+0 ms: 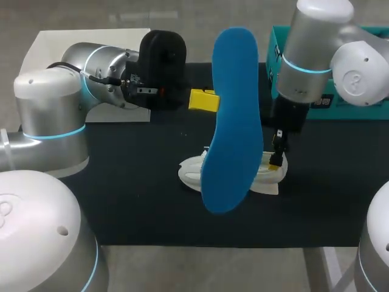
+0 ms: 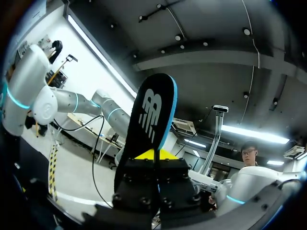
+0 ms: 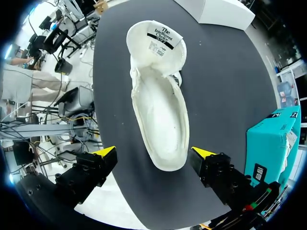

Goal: Take the shoe out of the shoebox, open the shoe tongue, remove and reinsert the insole, then place the shoe into the shoebox

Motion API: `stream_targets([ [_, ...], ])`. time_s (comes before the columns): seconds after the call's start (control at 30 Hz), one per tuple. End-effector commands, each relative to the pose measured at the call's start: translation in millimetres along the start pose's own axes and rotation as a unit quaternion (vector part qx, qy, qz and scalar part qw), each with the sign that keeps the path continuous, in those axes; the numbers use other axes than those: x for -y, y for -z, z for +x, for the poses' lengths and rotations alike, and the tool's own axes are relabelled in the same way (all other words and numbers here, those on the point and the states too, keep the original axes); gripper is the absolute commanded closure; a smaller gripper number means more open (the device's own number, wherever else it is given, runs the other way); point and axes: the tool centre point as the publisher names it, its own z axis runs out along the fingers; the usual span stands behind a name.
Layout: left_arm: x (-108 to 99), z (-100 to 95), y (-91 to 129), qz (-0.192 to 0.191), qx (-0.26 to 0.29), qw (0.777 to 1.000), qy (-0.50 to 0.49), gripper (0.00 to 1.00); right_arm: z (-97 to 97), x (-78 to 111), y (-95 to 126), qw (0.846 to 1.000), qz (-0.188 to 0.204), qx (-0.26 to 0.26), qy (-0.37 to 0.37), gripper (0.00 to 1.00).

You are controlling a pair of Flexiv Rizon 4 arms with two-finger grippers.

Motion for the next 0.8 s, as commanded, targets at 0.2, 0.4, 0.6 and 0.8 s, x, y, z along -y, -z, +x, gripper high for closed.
stream_targets([
  [0.2, -0.3, -1.0, -0.5, 0.000, -0.001, 1.000, 0.000, 1.00, 1.0, 1.2, 0.0, 1.000, 0.000, 0.001, 0.000, 0.00],
  [0.4, -0.3, -1.0, -0.5, 0.000, -0.001, 1.000, 0.000, 1.00, 1.0, 1.2, 0.0, 1.000, 0.000, 0.001, 0.000, 0.00],
  [0.6, -0.3, -1.0, -0.5, 0.000, -0.001, 1.000, 0.000, 1.00, -7.1, -3.8, 2.2, 1.000, 0.005, 0.010, -0.005, 0.00],
  [0.8, -0.3, -1.0, -0.5, 0.000, -0.001, 1.000, 0.000, 1.00, -38.7, -22.0, 3.6, 0.998, 0.043, 0.043, -0.014, 0.00],
])
